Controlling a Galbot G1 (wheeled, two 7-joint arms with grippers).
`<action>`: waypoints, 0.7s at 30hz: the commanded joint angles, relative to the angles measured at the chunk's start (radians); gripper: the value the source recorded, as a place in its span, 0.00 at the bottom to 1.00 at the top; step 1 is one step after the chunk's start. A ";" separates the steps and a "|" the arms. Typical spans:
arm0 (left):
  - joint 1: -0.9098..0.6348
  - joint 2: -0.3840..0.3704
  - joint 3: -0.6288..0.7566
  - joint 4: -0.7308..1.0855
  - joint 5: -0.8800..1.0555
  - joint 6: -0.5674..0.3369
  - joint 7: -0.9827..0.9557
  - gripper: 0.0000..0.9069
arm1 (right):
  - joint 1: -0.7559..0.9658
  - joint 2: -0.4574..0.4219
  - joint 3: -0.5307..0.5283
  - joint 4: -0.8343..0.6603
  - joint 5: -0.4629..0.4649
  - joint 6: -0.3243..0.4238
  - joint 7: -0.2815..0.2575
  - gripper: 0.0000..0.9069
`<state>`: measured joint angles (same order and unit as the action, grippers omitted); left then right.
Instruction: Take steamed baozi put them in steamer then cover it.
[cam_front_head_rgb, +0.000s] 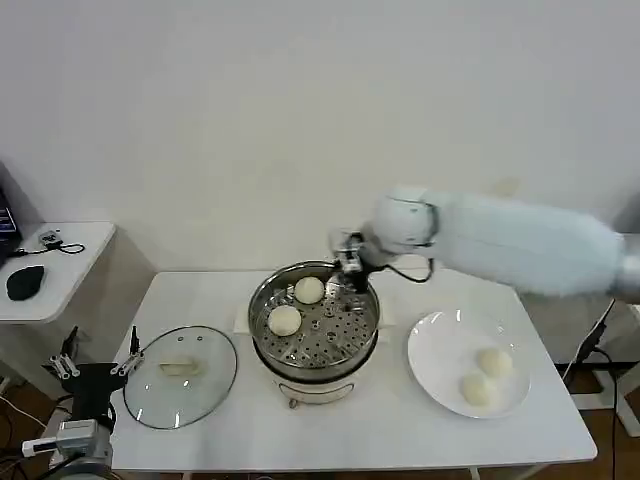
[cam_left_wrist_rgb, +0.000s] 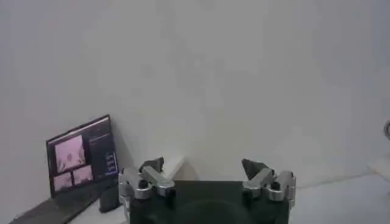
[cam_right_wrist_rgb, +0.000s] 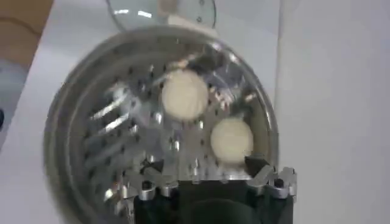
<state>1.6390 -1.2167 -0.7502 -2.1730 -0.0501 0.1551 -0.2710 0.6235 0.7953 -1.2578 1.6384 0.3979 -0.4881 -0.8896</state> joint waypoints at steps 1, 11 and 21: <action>-0.002 0.001 0.012 0.010 0.002 0.000 0.001 1.00 | -0.002 -0.363 0.052 0.115 -0.190 0.167 -0.137 1.00; -0.011 -0.009 0.049 0.036 0.019 -0.003 -0.001 1.00 | -0.169 -0.520 0.057 0.149 -0.389 0.270 -0.180 1.00; 0.008 -0.008 0.034 0.022 0.020 -0.004 -0.002 1.00 | -0.539 -0.562 0.285 0.088 -0.580 0.339 -0.172 1.00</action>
<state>1.6459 -1.2253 -0.7196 -2.1530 -0.0311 0.1511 -0.2730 0.3085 0.3271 -1.0932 1.7248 -0.0298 -0.2171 -1.0387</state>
